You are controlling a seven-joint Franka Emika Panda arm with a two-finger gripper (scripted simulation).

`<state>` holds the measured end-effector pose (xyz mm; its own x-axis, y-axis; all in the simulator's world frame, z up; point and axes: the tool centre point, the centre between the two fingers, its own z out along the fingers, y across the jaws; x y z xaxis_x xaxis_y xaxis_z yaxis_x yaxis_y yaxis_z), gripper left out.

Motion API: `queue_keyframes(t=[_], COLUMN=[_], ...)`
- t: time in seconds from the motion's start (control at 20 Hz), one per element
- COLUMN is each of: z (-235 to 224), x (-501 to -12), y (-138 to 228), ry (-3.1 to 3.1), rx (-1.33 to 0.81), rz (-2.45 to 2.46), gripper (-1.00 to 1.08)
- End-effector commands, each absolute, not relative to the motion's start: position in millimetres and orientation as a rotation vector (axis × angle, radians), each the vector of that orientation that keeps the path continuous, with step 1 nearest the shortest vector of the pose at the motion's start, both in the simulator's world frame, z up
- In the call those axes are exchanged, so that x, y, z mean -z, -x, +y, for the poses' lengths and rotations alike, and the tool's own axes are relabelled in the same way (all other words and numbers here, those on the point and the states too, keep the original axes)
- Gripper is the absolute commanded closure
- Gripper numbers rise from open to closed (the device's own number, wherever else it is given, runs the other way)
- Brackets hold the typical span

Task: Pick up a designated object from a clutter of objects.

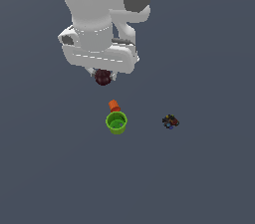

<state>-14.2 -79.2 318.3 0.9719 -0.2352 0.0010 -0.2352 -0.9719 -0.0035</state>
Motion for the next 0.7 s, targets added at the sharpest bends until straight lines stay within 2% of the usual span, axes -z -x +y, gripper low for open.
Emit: queue_keyframes(t=[0.0, 0.3, 0.65], z=[-95, -121, -135], x=[-340, -377, -396], y=[16, 18, 17], ry=[3.117, 3.118, 3.12], rx=[0.001, 0.0, 0.0], rz=[0.371, 0.371, 0.371], gripper=[1.08, 1.08, 1.08])
